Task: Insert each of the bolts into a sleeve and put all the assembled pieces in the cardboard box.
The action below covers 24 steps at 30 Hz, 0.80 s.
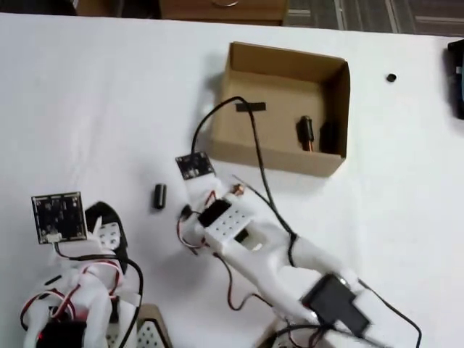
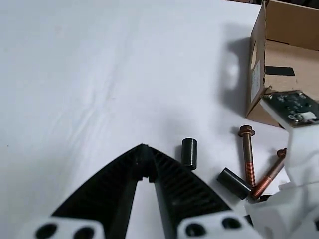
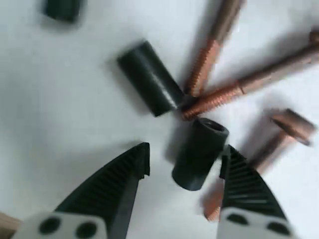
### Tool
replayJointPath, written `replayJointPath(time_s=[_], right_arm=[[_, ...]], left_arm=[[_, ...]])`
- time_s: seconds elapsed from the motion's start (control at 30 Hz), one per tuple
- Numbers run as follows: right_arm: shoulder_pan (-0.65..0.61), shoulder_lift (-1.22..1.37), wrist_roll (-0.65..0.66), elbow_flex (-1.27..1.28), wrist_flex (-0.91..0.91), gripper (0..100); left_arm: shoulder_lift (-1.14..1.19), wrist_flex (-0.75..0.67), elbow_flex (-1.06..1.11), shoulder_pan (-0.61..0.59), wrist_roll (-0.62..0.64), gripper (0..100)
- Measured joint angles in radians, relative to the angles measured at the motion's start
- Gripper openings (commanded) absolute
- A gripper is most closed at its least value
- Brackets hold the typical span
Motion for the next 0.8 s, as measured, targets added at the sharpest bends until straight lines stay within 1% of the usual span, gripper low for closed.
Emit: replayJointPath(time_s=[0.2,0.27,0.37,0.47,0.53,0.8], right_arm=[[0.012,0.020,-0.011,-0.009,0.000,22.7],[0.012,0.020,-0.011,-0.009,0.000,17.2],[0.023,0.021,-0.011,-0.009,0.008,1.5],[0.041,0.025,-0.012,-0.008,0.011,4.0],[0.041,0.025,-0.012,-0.006,0.011,1.9],[0.041,0.025,-0.012,-0.006,0.011,1.9]], left_arm=[[0.000,0.000,0.000,0.000,0.000,2],[0.000,0.000,0.000,0.000,0.000,2],[0.000,0.000,0.000,0.000,0.000,2],[0.000,0.000,0.000,0.000,0.000,2],[0.000,0.000,0.000,0.000,0.000,2],[0.000,0.000,0.000,0.000,0.000,2]])
